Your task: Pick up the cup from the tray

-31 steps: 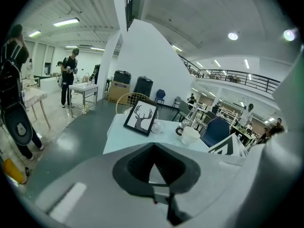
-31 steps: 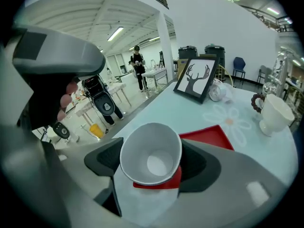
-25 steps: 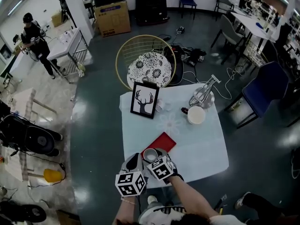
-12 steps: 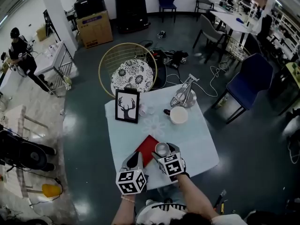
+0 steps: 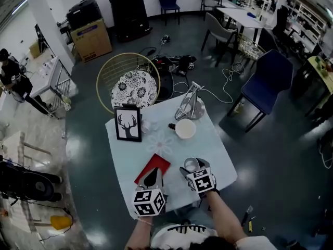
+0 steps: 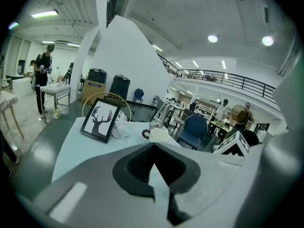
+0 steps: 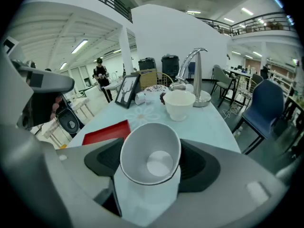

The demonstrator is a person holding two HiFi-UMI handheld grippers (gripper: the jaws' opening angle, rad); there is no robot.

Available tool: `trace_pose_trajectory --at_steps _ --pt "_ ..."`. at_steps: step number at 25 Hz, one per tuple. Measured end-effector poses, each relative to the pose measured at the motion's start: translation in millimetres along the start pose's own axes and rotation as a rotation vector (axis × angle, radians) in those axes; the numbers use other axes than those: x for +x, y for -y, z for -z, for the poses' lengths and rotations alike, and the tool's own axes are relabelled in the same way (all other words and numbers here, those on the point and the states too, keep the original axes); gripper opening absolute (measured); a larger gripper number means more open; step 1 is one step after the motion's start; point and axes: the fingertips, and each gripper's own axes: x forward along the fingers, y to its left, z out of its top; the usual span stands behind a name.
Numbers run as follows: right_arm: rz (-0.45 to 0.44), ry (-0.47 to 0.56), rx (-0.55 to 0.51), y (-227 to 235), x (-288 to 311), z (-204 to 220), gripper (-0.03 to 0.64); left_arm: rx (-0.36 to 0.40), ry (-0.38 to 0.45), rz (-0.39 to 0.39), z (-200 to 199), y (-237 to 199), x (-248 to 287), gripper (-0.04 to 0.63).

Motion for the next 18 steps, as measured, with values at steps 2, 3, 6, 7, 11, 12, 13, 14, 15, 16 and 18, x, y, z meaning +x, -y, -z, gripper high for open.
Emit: trace_pose_trajectory --at_steps 2,3,6,7,11,12,13,14,15,16,18 --pt "0.011 -0.004 0.009 12.0 -2.0 6.2 0.374 0.013 -0.005 0.005 0.6 5.2 1.9 0.002" --pt "0.010 -0.003 0.000 15.6 -2.0 7.7 0.376 0.018 -0.008 0.009 0.8 6.7 3.1 0.002" --pt "0.012 -0.012 -0.010 25.7 -0.7 13.3 0.376 0.025 -0.018 0.021 1.8 10.5 5.5 0.002" --pt "0.016 -0.019 0.001 29.4 0.0 16.0 0.376 0.025 -0.020 0.019 2.4 11.4 5.8 0.002" --pt "0.015 -0.053 -0.030 29.9 6.8 26.8 0.376 0.024 -0.031 0.014 5.6 13.5 7.2 0.002" --pt "0.019 -0.054 -0.040 29.4 8.0 28.3 0.377 0.024 -0.035 0.024 6.4 15.3 7.8 0.002" --pt "0.026 -0.048 -0.037 29.8 8.4 28.8 0.378 0.024 -0.039 0.033 7.1 16.9 8.0 0.002" --pt "0.032 -0.038 -0.026 30.7 8.6 28.6 0.377 0.025 -0.041 0.036 7.5 17.6 7.7 0.002" --pt "0.034 -0.030 -0.014 31.4 8.9 28.3 0.379 0.026 -0.041 0.034 7.5 17.3 7.1 0.002" --pt "0.030 -0.026 -0.008 31.1 9.4 28.8 0.379 0.027 -0.041 0.029 7.6 16.2 6.4 0.001" --pt "-0.001 -0.027 -0.007 27.1 9.3 30.9 0.417 0.024 -0.038 0.018 8.1 13.7 5.3 0.002"
